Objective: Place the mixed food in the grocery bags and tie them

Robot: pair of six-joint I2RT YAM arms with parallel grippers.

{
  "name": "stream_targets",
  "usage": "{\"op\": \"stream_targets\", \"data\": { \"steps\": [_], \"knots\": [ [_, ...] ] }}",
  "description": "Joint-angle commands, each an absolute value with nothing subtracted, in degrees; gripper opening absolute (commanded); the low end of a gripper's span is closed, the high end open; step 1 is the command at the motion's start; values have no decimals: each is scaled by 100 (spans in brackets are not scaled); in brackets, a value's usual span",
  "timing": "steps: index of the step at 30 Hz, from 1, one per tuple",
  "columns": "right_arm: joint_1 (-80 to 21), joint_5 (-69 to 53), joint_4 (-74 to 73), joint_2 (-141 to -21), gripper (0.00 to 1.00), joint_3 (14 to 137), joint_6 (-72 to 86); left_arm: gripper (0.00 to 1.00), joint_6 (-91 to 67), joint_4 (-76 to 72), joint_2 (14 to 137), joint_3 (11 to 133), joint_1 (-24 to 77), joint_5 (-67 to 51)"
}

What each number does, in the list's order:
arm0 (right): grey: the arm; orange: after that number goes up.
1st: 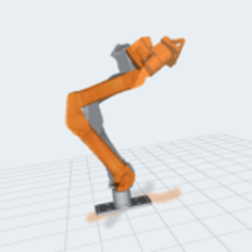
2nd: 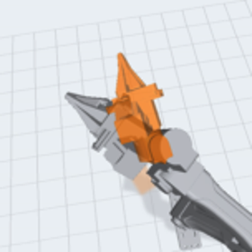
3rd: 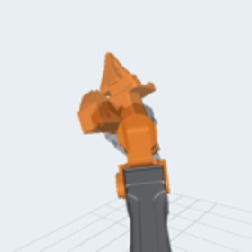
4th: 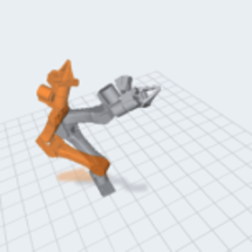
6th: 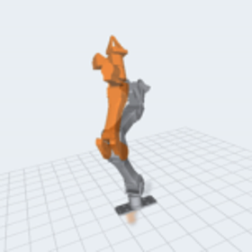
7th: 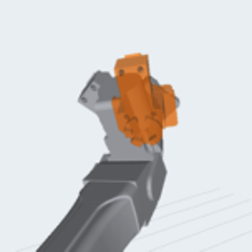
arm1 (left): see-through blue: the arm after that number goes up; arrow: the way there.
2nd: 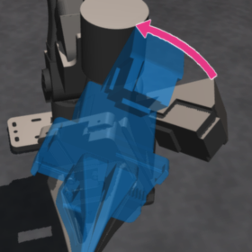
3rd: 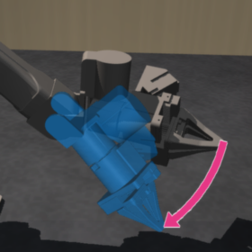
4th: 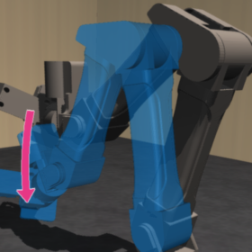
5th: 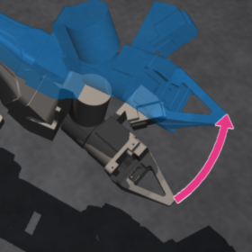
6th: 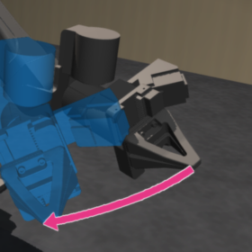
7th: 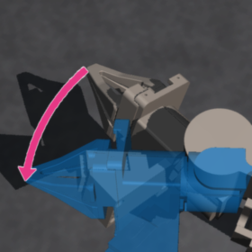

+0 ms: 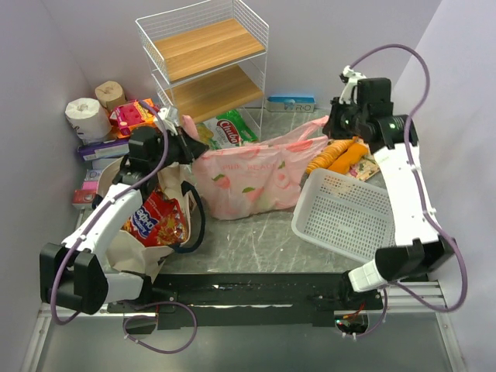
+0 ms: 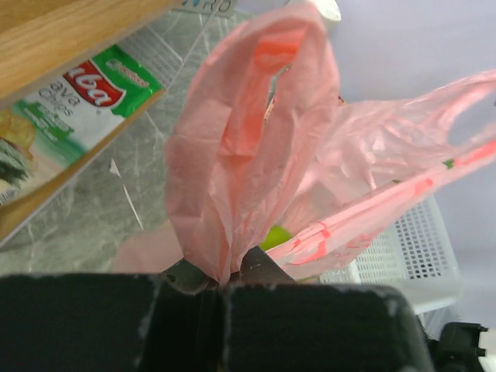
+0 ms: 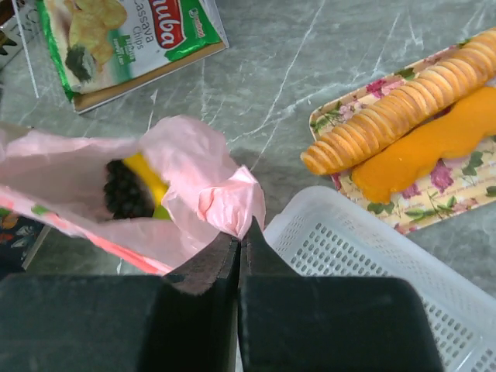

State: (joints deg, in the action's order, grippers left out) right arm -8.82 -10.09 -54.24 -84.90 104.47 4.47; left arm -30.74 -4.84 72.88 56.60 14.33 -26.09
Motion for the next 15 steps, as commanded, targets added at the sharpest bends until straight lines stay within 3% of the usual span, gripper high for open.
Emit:
{"op": "stream_targets", "data": {
  "steps": [1, 5, 9, 15],
  "knots": [
    [-853, -343, -5466, -7823, 0, 10091, 448, 1, -3217, -18, 7443, 6125, 1266, -2400],
    [-853, -149, -5537, -7463, 0, 9643, 448, 1, -3199, 325, 7585, 6319, 1213, -2163],
    [-861, -973, -4985, -6883, 6, 9001, 203, 1, -3042, 360, 7831, 6565, 1213, -2346],
    [-861, -2749, -3667, -6434, 43, 8281, 97, 1, -2524, 535, 8524, 7100, 1248, -3031]
  ]
}}
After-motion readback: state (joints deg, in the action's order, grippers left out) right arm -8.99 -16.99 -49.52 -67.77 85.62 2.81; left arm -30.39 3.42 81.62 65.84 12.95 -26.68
